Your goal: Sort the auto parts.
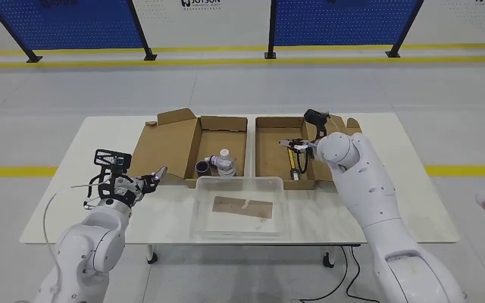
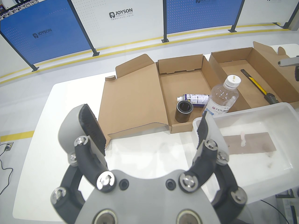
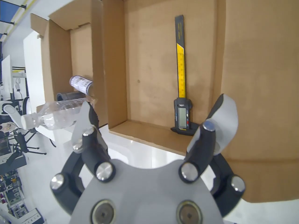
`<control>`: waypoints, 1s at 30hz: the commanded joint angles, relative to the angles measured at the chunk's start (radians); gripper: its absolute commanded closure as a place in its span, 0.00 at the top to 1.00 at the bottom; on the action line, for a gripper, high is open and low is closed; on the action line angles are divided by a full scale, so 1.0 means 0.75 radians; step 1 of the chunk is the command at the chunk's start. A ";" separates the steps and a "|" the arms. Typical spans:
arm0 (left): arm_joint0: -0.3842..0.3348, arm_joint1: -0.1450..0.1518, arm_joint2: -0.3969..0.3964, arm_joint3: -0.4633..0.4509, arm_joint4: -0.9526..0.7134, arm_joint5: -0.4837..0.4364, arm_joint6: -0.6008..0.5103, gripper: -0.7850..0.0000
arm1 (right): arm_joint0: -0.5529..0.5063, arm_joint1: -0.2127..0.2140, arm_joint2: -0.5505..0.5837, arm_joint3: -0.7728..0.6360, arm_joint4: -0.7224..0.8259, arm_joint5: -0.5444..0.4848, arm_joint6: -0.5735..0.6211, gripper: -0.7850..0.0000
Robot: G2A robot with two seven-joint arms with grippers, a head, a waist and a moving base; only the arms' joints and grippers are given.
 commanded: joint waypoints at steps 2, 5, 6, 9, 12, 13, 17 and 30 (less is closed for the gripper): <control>0.000 0.000 0.000 0.000 0.000 0.000 0.000 1.00 | -0.100 0.015 0.051 -0.173 0.034 -0.084 -0.099 1.00; 0.000 0.000 0.000 0.000 0.000 0.000 0.000 1.00 | -0.203 0.037 0.100 -0.341 -0.006 -0.159 -0.157 1.00; 0.000 0.000 0.000 0.000 0.000 0.000 0.000 1.00 | -0.240 0.043 0.114 -0.403 -0.014 -0.165 -0.165 1.00; 0.000 0.000 0.000 0.000 0.000 0.000 0.000 1.00 | -0.362 0.059 0.154 -0.601 -0.030 -0.184 -0.190 1.00; 0.000 0.000 0.000 0.000 0.000 0.000 0.000 1.00 | -0.482 0.072 0.193 -0.782 -0.033 -0.208 -0.197 1.00; 0.000 0.000 0.000 0.000 0.000 0.000 0.000 1.00 | -0.523 0.077 0.208 -0.838 -0.035 -0.215 -0.204 1.00; 0.000 0.000 0.000 0.000 0.000 0.000 0.000 1.00 | -0.704 0.094 0.276 -1.057 -0.061 -0.206 -0.236 1.00; 0.000 0.000 0.000 0.000 0.000 0.000 0.000 1.00 | -1.096 0.128 0.434 -1.351 0.018 -0.324 -0.285 1.00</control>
